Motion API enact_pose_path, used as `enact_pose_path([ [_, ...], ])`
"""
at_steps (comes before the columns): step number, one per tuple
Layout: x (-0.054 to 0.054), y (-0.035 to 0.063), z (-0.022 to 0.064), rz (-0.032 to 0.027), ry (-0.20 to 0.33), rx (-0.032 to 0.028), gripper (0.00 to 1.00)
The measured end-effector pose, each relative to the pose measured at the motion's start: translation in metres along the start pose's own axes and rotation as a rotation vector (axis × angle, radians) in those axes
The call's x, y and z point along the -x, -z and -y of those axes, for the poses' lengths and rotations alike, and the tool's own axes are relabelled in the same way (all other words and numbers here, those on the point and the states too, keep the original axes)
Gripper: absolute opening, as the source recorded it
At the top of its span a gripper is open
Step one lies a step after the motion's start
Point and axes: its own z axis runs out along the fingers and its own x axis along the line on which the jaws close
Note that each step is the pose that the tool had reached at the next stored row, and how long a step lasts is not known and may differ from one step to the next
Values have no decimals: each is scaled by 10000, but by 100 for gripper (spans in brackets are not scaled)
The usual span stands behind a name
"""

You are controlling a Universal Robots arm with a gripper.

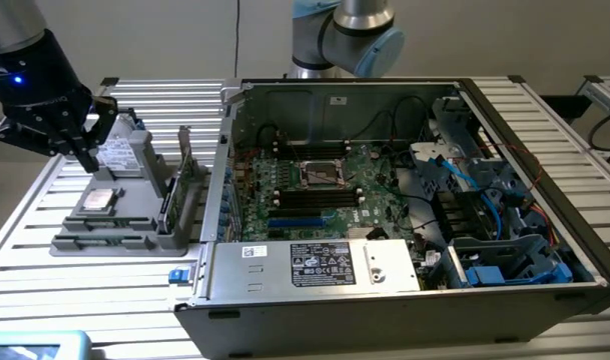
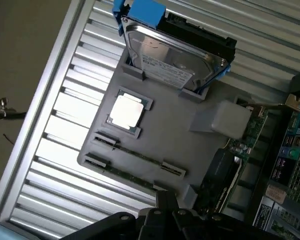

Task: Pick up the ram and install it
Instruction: 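Pick up the ram and move it above insertion slot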

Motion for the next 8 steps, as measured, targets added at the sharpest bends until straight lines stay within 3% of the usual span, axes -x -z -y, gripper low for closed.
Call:
enact_pose_path([
  [8,0,-11,0,-69,1469,4,11],
])
